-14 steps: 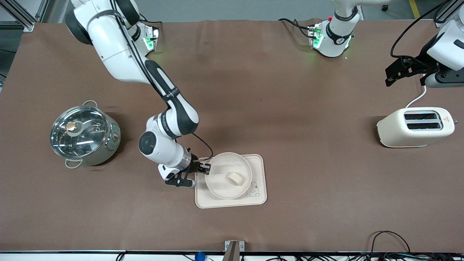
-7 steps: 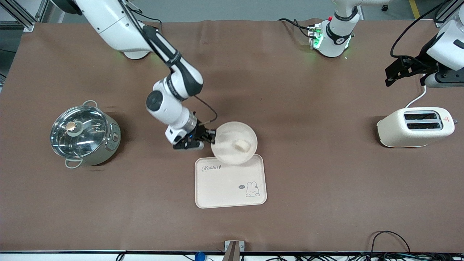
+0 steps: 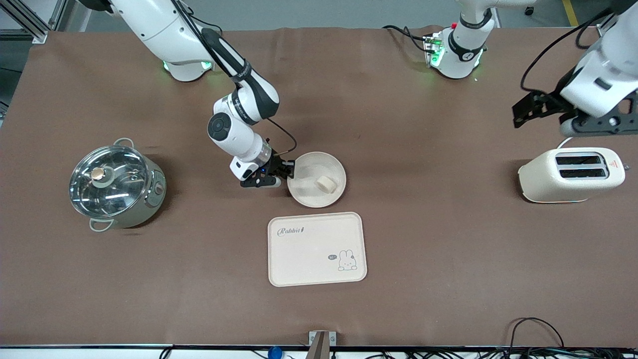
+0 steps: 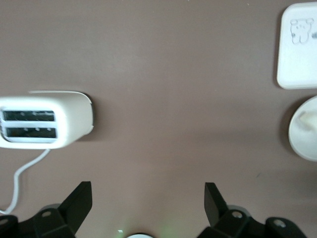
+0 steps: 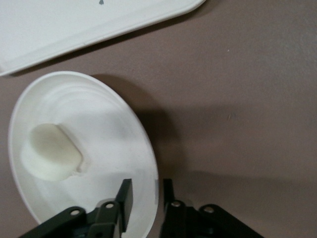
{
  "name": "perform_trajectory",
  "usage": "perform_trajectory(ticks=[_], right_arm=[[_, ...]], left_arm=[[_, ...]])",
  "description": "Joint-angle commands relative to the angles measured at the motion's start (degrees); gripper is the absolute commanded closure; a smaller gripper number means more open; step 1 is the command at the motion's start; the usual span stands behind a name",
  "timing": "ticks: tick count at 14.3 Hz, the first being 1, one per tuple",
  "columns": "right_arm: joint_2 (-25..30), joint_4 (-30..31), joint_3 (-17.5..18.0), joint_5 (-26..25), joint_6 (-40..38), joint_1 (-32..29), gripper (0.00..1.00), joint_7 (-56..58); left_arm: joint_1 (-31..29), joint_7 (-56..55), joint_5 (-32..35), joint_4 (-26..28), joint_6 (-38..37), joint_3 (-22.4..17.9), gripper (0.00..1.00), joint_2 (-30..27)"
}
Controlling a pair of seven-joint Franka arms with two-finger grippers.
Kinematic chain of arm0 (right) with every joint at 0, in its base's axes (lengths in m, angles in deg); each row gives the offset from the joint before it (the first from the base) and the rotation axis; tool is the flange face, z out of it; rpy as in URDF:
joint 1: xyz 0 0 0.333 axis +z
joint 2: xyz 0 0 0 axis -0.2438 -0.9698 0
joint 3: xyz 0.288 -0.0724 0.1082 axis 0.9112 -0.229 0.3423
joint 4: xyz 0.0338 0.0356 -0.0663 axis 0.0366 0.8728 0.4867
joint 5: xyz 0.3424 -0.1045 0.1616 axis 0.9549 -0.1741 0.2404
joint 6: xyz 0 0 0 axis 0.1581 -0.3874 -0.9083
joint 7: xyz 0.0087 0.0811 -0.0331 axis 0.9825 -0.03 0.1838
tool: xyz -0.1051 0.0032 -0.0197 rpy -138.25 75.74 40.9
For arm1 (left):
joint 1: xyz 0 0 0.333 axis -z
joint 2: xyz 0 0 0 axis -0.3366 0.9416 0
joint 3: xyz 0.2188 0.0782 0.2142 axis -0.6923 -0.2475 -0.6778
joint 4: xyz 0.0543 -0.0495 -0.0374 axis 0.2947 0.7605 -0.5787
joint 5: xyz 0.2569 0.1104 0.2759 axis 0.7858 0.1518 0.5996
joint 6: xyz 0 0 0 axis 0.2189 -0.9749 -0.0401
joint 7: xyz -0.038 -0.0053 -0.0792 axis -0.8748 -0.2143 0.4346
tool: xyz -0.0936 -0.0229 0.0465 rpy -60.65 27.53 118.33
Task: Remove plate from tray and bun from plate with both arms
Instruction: 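Set the plate on the table beside the tray and open the right gripper, then retract the right gripper while the left gripper reaches the bun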
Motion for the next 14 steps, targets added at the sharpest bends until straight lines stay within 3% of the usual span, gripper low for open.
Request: perform_trajectory(ticks=[1,3,5,7,9,14], right_arm=[[10.65,-0.13,0.06,1.79,-12.04,-2.44,0.0,-6.03],[14.71,-3.2,-0.03,1.27,-21.01,-7.0,0.0,-5.6],[15.42,-7.41,-0.38,-1.7,-29.1,-12.36,0.0,-3.5],[16.91,-10.15,-0.47,-11.94,-35.44,-15.97,0.0,-2.78],[18.59,-10.68,-0.21,-21.89,-36.52,-20.8,0.0,-1.56],[18.77,-22.89,-0.65,-25.71,-53.82,-26.79,0.0,7.93]], left_arm=[[1.03,-9.96,-0.18,-1.1,4.07,3.79,0.0,5.41],[1.12,-16.03,-0.09,-1.01,8.9,7.13,0.0,9.37],[3.13,-21.92,0.43,-1.27,12.33,9.16,0.0,13.93],[8.12,-29.11,1.4,-1.36,17.59,9.17,0.0,18.41],[13.31,-40.7,1.58,-1.54,23.83,9.17,0.0,23.51],[22.03,-54.54,6.06,-2.85,36.05,9.08,0.0,35.73]])
